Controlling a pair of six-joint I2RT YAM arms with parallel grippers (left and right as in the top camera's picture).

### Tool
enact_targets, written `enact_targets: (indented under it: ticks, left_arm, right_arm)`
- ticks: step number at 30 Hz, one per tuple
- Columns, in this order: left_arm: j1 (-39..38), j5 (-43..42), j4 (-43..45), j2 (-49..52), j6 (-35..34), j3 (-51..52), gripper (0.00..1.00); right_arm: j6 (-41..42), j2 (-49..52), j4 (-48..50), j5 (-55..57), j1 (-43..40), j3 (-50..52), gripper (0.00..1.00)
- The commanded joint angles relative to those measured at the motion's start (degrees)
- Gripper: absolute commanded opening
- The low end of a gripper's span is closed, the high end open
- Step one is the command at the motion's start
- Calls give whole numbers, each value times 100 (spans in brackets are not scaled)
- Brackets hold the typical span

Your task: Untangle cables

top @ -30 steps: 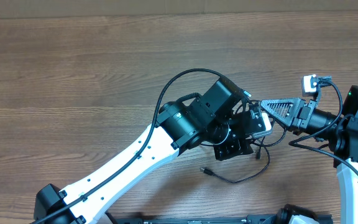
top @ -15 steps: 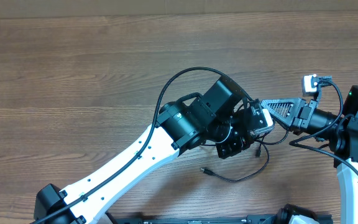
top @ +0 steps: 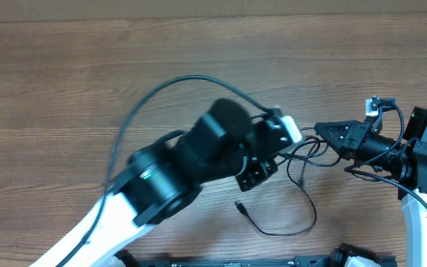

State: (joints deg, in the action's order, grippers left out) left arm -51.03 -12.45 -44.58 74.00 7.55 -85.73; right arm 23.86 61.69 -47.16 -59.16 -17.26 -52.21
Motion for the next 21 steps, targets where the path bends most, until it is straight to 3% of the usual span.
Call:
enact_targets:
  ticks: [1,4,7,12,17,19,21]
  left_arm:
    - [-33,1298,35,-352,-546,-68,4]
    - [-33,2103,48,-516,-1303,-68,4]
    - [-33,3464,-96,-664,-3095,-68,4]
    - [-33,4568,-492,-717,-5563,-68,4]
    - [-33,4741,-514,-715,-7685,-68,4]
    - [-33,4739,-498,-693,-8140,-68,4]
    - [-33,4745,-498,-678,-8166,-68,4]
  right_arm:
    - [-142,-15,4,170,-7,-111,4]
    - [-160,-15,2,173,-7,-111,4]
    - [-157,-15,2,170,-7,-111,4]
    - [-157,-15,-17,170,-7,-111,4]
    - [-157,-15,-17,170,-7,-111,4]
    - [-157,-15,-17,170,-7,-111,4]
    - [-160,-15,-15,170,-7,-111,4]
